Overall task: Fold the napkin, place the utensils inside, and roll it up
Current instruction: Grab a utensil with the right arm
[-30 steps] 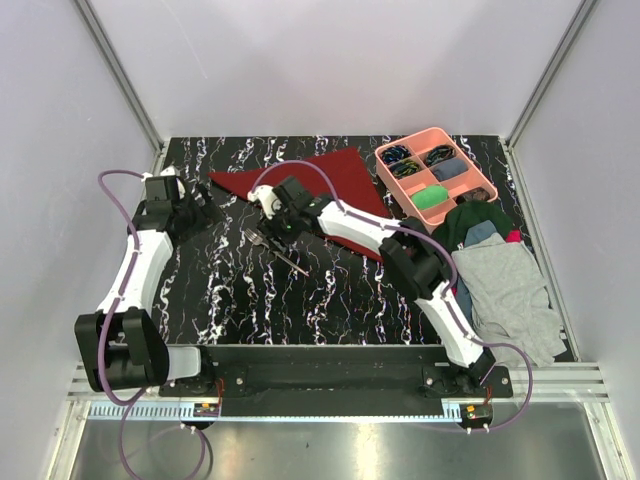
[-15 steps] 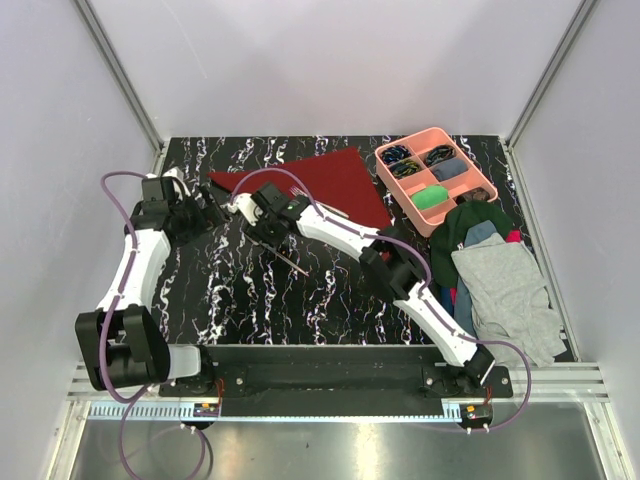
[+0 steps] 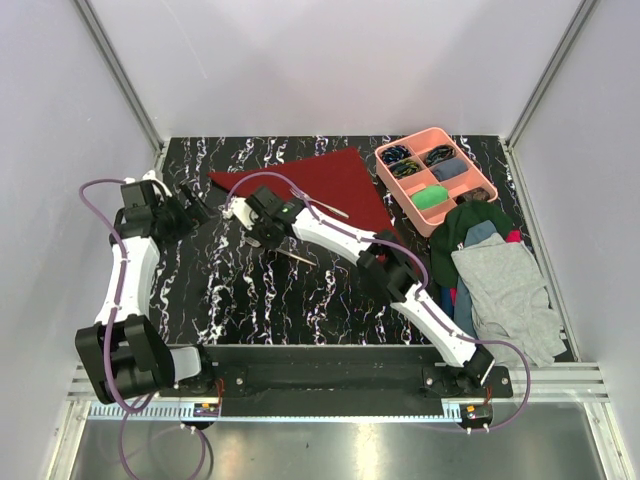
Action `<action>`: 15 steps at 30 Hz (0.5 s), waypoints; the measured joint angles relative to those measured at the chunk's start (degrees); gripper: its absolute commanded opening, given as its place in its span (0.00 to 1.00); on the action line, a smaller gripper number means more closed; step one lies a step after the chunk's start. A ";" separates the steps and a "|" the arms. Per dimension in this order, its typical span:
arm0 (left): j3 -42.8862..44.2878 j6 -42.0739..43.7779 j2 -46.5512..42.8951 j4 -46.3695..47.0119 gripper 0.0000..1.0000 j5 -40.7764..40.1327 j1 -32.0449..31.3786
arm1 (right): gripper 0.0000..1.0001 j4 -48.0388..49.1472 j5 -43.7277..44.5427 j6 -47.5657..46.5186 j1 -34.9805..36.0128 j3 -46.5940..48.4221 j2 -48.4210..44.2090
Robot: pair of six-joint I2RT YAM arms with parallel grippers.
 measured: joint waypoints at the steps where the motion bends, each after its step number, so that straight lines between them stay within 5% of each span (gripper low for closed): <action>1: -0.09 -0.04 0.00 0.02 0.99 0.13 0.17 | 0.00 -0.20 -0.09 -0.11 -0.15 0.07 0.00; 15: -0.81 -0.79 0.02 1.11 0.99 2.82 2.78 | 0.00 -2.54 -2.21 -4.02 -10.23 0.46 -3.82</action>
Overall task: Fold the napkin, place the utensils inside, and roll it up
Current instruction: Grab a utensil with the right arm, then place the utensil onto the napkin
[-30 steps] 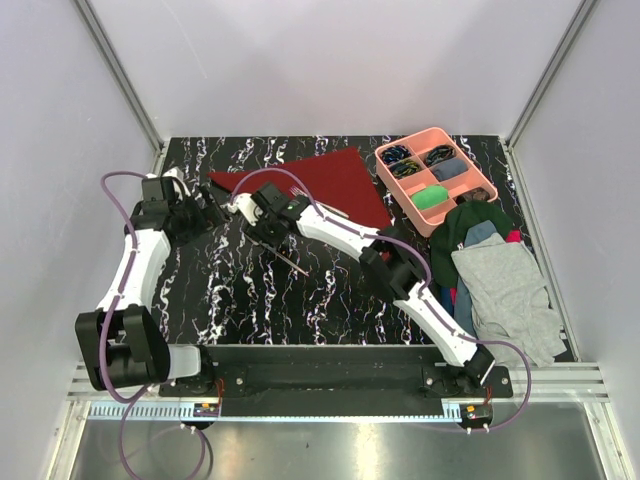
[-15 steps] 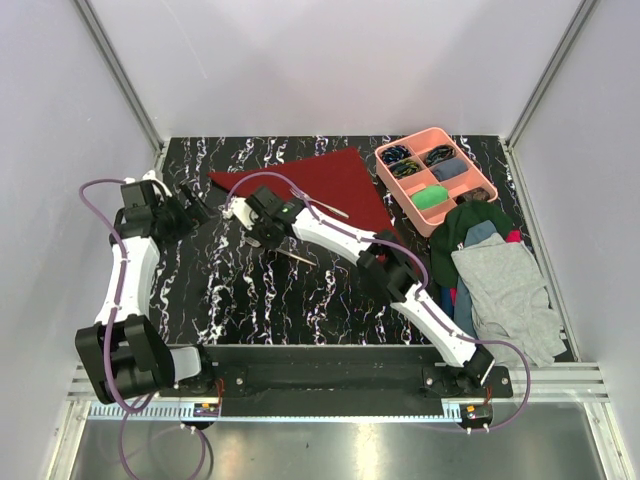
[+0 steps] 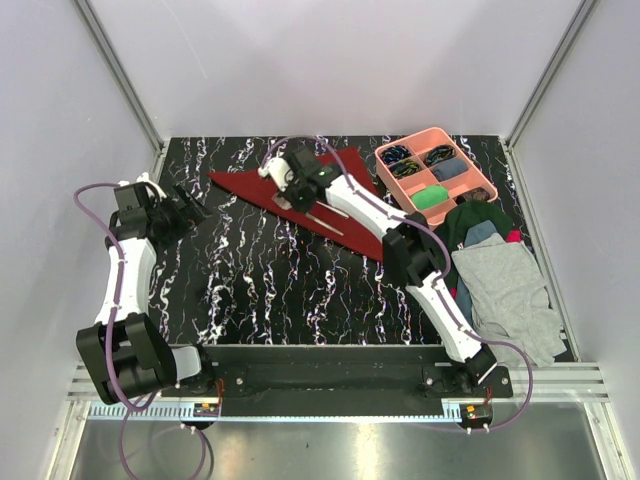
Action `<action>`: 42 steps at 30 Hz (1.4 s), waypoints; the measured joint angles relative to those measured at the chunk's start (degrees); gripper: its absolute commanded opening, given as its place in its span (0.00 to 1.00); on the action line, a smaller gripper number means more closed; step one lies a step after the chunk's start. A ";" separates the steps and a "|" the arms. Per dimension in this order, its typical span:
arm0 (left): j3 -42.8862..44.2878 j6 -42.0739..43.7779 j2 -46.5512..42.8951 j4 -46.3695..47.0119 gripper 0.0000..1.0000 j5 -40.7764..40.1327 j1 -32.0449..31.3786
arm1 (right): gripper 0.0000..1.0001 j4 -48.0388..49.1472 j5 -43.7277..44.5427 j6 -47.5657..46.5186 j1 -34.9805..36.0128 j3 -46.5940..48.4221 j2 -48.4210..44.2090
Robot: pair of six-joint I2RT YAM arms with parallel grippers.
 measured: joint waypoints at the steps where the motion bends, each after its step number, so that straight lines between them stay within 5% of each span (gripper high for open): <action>1: 0.00 -0.07 0.00 0.02 0.99 0.26 0.11 | 0.00 0.04 -0.02 -0.39 -0.90 0.22 -0.31; 42: -1.46 -1.18 1.40 2.51 0.99 6.40 1.33 | 0.00 -0.26 -0.98 -4.37 -4.74 5.44 5.70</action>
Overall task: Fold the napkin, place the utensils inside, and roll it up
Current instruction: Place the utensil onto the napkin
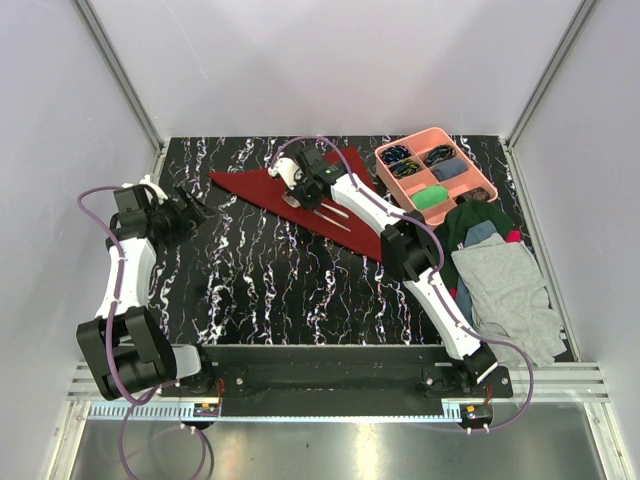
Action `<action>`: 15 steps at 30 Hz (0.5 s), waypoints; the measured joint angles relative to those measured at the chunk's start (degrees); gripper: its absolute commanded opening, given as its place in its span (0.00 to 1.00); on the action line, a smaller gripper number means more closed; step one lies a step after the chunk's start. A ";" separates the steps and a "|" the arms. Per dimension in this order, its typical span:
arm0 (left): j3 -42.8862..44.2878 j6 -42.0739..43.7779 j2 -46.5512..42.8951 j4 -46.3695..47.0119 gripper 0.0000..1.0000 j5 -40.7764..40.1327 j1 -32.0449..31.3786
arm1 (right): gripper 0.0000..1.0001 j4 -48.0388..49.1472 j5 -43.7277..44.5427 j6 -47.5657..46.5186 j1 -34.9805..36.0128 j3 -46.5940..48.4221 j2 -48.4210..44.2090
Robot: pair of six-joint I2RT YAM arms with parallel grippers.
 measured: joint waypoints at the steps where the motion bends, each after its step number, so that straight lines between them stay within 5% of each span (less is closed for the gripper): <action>1: -0.04 0.00 0.00 -0.02 0.99 0.07 0.00 | 0.00 0.00 0.09 0.00 0.02 0.00 0.09; 9: -0.24 -0.15 0.02 0.37 0.99 0.44 0.04 | 0.02 0.00 1.33 -0.02 0.04 0.00 0.31; 15: -0.24 -0.44 0.13 0.39 0.99 0.87 0.24 | 0.18 0.00 1.66 -0.02 0.04 0.00 0.57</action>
